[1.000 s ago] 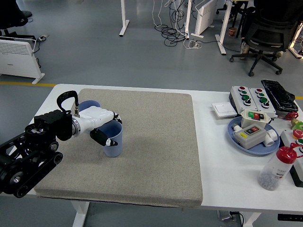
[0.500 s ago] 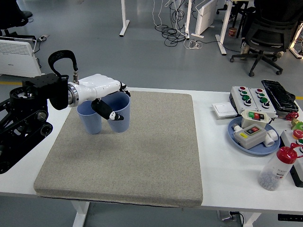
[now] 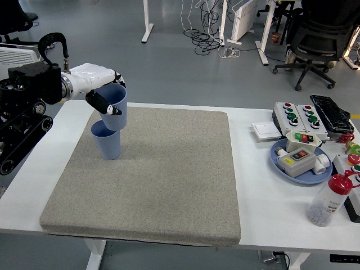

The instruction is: Push cup pick cup insert cup

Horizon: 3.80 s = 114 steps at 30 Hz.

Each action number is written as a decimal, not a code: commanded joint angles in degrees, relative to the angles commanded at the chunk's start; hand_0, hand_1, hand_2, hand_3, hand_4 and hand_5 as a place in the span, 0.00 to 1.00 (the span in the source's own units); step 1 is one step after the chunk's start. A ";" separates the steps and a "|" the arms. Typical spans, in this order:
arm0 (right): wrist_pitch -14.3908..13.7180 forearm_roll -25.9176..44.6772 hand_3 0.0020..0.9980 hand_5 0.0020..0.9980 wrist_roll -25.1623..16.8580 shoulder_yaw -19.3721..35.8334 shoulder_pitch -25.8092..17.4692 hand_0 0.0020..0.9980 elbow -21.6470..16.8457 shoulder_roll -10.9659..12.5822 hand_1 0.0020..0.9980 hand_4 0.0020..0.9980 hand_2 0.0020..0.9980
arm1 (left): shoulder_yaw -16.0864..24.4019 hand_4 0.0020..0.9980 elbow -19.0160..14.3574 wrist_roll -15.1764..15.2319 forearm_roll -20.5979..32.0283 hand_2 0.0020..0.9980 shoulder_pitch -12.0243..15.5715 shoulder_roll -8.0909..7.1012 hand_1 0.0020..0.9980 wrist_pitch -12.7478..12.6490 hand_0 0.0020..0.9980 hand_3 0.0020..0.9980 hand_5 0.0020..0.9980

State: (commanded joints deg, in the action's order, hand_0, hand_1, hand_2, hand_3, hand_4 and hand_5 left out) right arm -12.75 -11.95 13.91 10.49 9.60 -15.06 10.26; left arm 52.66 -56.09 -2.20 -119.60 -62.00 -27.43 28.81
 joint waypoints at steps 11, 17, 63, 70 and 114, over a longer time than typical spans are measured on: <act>-0.05 -1.19 0.58 0.46 0.38 0.71 -0.35 0.71 -0.06 -0.13 0.64 0.08 0.65 | 0.22 0.54 7.57 2.21 -2.62 0.66 -0.05 1.60 0.56 -2.31 0.42 0.53 0.05; -0.07 -1.71 0.58 0.46 0.46 1.00 -0.42 0.71 -0.09 -0.17 0.64 0.08 0.65 | 0.23 0.54 9.26 3.09 -2.51 0.66 -0.15 1.96 0.56 -3.36 0.42 0.53 0.05; -0.07 0.55 0.58 0.46 -0.37 -0.37 0.60 0.71 -0.01 0.06 0.64 0.08 0.65 | 2.34 0.76 11.15 5.04 14.14 0.92 4.53 2.83 0.84 -28.63 0.78 0.92 0.85; -0.06 0.68 0.58 0.46 -0.47 -0.45 0.46 0.71 0.05 0.03 0.64 0.08 0.65 | 10.01 0.60 3.09 5.60 31.27 0.74 10.94 3.21 0.72 -40.26 0.68 0.70 1.00; 0.19 -4.14 0.58 0.46 0.52 1.89 0.34 0.70 0.11 0.27 0.64 0.08 0.65 | 39.66 0.59 -22.58 6.89 83.97 0.79 54.57 17.63 0.80 -29.67 0.79 0.74 1.00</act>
State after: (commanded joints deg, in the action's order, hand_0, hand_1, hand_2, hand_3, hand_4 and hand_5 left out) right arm -12.56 -16.09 14.43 12.38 9.94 -14.95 10.53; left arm 92.32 -78.67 4.68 -35.63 -7.42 -9.80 -0.86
